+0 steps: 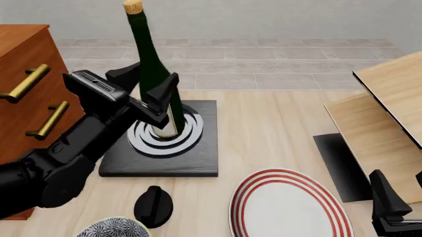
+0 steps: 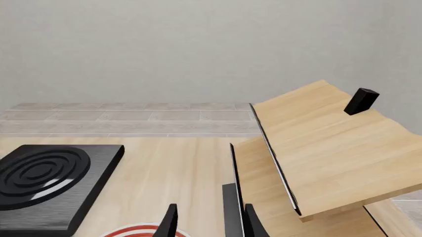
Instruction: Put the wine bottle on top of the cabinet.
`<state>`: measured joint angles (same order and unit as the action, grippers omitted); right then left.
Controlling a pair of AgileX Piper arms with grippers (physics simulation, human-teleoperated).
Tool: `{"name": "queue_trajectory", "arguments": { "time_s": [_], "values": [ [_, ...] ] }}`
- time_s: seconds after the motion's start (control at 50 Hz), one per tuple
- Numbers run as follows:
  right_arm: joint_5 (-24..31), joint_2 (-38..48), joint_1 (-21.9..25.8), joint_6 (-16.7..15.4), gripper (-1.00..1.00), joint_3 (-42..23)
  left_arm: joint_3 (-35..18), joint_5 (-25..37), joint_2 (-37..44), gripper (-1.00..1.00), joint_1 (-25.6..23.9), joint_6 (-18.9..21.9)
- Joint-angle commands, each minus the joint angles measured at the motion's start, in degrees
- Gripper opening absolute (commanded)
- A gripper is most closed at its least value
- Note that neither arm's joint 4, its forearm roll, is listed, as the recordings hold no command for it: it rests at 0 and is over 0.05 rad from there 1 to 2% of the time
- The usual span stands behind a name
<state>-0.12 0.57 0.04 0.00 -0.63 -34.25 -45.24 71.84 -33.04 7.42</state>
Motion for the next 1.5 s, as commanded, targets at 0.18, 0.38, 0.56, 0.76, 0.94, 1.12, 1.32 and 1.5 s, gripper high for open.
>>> {"name": "queue_trajectory", "arguments": {
  "time_s": [0.18,0.38,0.56,0.76,0.94,1.12,1.32,1.5],
  "values": [
    [0.0,0.0,-0.01,0.01,1.0,0.0,-2.5,9.84,-11.07,-1.0,4.11,1.85],
    [0.0,0.01,0.0,0.0,1.0,0.0,-3.76,13.76,-14.7,-1.0,5.2,2.75],
    [0.0,-0.01,0.01,-0.02,1.0,0.0,-6.28,17.93,-17.39,-1.0,7.22,4.04],
    [0.0,-0.01,-0.01,0.0,1.0,0.0,-9.57,21.54,-19.15,-1.0,9.9,4.4],
    [0.0,0.01,0.0,0.0,1.0,0.0,-11.86,23.85,-20.07,-1.0,11.81,4.79],
    [0.0,-0.01,-0.01,0.0,1.0,0.0,-15.55,27.07,-20.77,-1.0,14.55,4.52],
    [0.0,0.0,-0.01,-0.01,1.0,0.0,-18.69,30.39,-21.48,-1.0,17.76,4.74],
    [0.0,0.0,0.0,0.0,1.0,0.0,-22.34,33.53,-22.16,-1.0,20.89,5.29]
  ]
}}
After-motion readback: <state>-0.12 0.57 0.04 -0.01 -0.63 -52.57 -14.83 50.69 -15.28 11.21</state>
